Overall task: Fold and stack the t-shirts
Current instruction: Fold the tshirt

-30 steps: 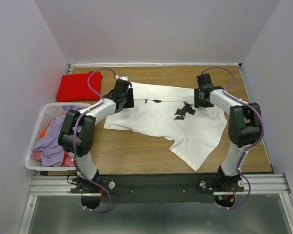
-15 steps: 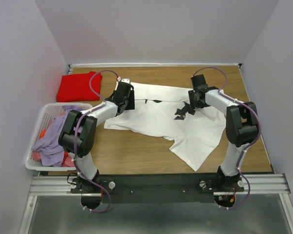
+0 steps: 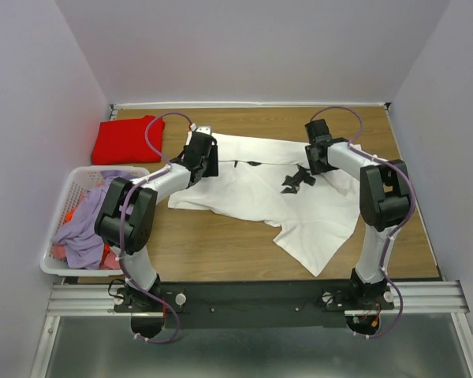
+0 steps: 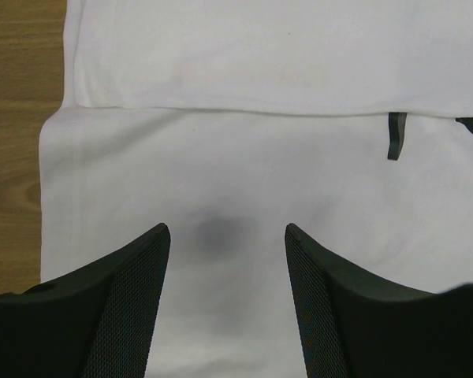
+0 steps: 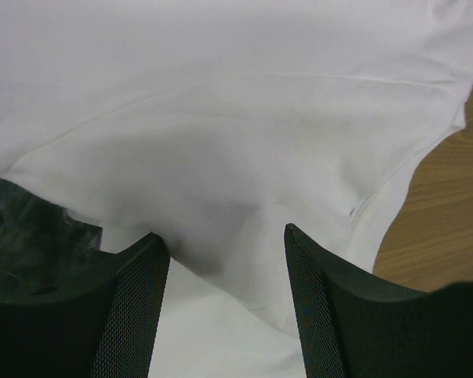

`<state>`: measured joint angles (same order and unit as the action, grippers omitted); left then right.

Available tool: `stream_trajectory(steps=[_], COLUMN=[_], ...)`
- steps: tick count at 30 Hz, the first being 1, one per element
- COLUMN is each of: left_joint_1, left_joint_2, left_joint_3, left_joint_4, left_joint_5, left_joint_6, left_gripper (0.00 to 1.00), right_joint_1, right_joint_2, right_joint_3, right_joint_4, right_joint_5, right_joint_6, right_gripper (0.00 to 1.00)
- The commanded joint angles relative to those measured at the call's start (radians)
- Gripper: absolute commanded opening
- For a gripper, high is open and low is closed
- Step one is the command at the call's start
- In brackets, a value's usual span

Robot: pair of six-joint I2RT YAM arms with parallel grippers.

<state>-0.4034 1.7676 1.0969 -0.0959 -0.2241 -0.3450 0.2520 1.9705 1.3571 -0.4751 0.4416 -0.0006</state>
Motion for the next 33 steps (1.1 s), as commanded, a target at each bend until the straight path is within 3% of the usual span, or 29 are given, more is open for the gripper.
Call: stream_trajectory(steps=[1, 18, 25, 29, 33], left_joint_1=[-0.011, -0.014, -0.017, -0.017, -0.017], left_joint_2=[-0.002, -0.005, 0.006, 0.015, 0.016], left_joint_3=[-0.006, -0.02, -0.022, -0.014, -0.014], left_joint_4=[0.024, 0.025, 0.025, 0.024, 0.024], left_joint_5=[-0.023, -0.027, -0.026, -0.021, -0.021], left_joint_6=[0.009, 0.017, 0.02, 0.021, 0.023], left_gripper=[0.68, 0.68, 0.68, 0.68, 0.68], right_joint_1=[0.001, -0.092, -0.132, -0.131, -0.132], right_joint_2=[0.028, 0.198, 0.174, 0.133, 0.114], right_joint_3=[0.049, 0.349, 0.341, 0.297, 0.252], right_joint_4=[-0.019, -0.019, -0.02, -0.026, -0.033], right_joint_5=[0.115, 0.158, 0.086, -0.079, -0.04], right_joint_6=[-0.052, -0.18, -0.168, -0.141, -0.15], right_gripper=[0.66, 0.67, 0.67, 0.67, 0.67])
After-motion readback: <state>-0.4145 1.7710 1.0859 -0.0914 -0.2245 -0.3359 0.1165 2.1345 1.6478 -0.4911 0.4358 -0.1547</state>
